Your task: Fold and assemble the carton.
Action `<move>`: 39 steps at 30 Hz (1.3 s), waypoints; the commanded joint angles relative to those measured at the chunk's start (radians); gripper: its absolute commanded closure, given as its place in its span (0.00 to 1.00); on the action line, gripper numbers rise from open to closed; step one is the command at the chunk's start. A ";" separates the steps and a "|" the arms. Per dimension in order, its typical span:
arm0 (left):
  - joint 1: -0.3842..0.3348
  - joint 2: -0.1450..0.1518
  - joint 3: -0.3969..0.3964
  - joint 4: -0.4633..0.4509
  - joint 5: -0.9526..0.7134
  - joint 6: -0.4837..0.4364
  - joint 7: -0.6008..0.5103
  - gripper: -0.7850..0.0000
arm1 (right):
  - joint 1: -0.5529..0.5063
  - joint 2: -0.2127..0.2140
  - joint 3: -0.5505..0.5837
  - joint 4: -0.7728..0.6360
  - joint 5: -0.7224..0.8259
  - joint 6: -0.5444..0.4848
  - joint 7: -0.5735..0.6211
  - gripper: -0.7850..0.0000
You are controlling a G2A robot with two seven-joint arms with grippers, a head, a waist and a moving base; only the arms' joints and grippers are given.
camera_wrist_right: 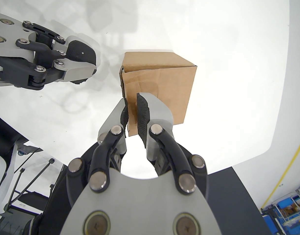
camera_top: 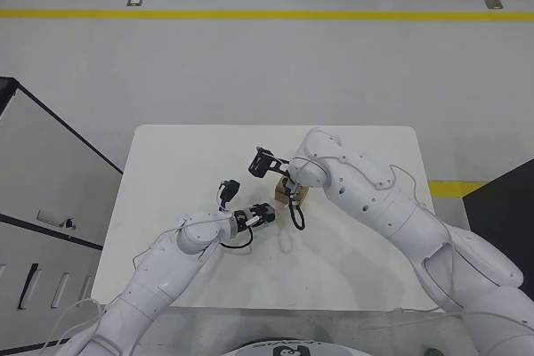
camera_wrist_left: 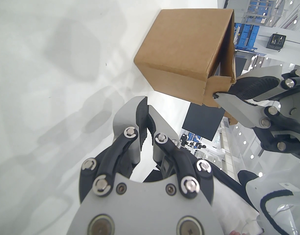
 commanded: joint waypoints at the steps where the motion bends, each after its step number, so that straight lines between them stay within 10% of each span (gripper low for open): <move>1: 0.000 0.000 0.000 0.000 0.000 0.000 0.000 1.00 | -0.001 0.000 0.003 -0.001 -0.002 -0.001 -0.003 0.91; 39: 0.000 0.000 0.000 0.000 0.000 0.000 0.000 1.00 | -0.032 -0.009 0.047 -0.008 -0.045 -0.001 -0.007 1.00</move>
